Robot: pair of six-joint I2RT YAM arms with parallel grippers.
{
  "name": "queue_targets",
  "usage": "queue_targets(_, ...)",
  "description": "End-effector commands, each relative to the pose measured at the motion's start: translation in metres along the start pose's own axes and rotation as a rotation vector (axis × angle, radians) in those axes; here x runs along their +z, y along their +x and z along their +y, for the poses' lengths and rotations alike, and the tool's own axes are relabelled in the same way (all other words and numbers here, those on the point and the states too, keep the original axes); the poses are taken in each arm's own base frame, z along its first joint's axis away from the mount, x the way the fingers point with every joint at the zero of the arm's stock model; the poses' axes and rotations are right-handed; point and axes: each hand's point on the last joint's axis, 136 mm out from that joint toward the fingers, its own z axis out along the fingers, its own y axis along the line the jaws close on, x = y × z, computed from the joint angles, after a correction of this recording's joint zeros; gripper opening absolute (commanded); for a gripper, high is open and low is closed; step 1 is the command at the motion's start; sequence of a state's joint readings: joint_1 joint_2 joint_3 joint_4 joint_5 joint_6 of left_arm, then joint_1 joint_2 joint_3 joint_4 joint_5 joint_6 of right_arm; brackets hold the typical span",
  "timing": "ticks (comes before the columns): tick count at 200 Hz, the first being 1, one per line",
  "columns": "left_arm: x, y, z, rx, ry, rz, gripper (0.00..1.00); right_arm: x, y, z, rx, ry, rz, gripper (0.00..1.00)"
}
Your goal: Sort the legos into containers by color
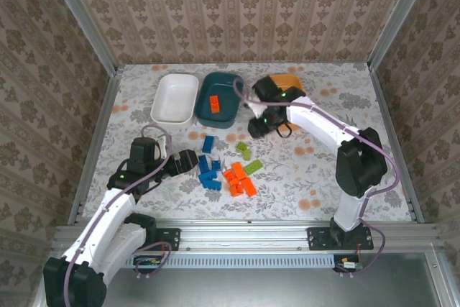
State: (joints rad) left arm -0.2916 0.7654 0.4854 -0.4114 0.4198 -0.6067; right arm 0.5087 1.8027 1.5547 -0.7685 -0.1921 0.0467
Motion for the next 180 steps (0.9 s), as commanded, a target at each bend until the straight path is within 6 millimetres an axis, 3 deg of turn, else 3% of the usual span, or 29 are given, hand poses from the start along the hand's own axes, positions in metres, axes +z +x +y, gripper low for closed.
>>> queue_targets(1, -0.001, -0.001, 0.001, 0.002, 0.005, -0.013, 1.00, -0.009, -0.082, 0.028, 0.237, -0.256, -0.253, 0.32)
queue_targets(27, -0.001, 0.001, 0.004, 0.001, -0.002, -0.007, 1.00, 0.022, -0.134, 0.017, 0.361, -0.282, -0.289, 0.31)
queue_targets(52, -0.003, 0.001, 0.007, 0.008, -0.016, -0.002, 1.00, 0.062, -0.167, 0.006, 0.433, -0.278, -0.297, 0.32)
queue_targets(85, 0.001, 0.000, 0.009, -0.007, -0.011, 0.007, 1.00, 0.110, -0.187, -0.012, 0.478, -0.231, -0.298, 0.32)
queue_targets(109, 0.004, 0.001, 0.010, -0.005, -0.015, 0.030, 1.00, 0.132, -0.185, -0.022, 0.497, -0.196, -0.270, 0.34)
queue_targets(150, 0.004, -0.001, 0.012, -0.013, -0.016, 0.030, 1.00, 0.138, -0.187, -0.030, 0.503, -0.185, -0.277, 0.48)
queue_targets(180, 0.003, -0.003, 0.010, -0.015, -0.013, 0.026, 1.00, 0.104, -0.202, -0.027, 0.466, -0.191, -0.329, 0.56)
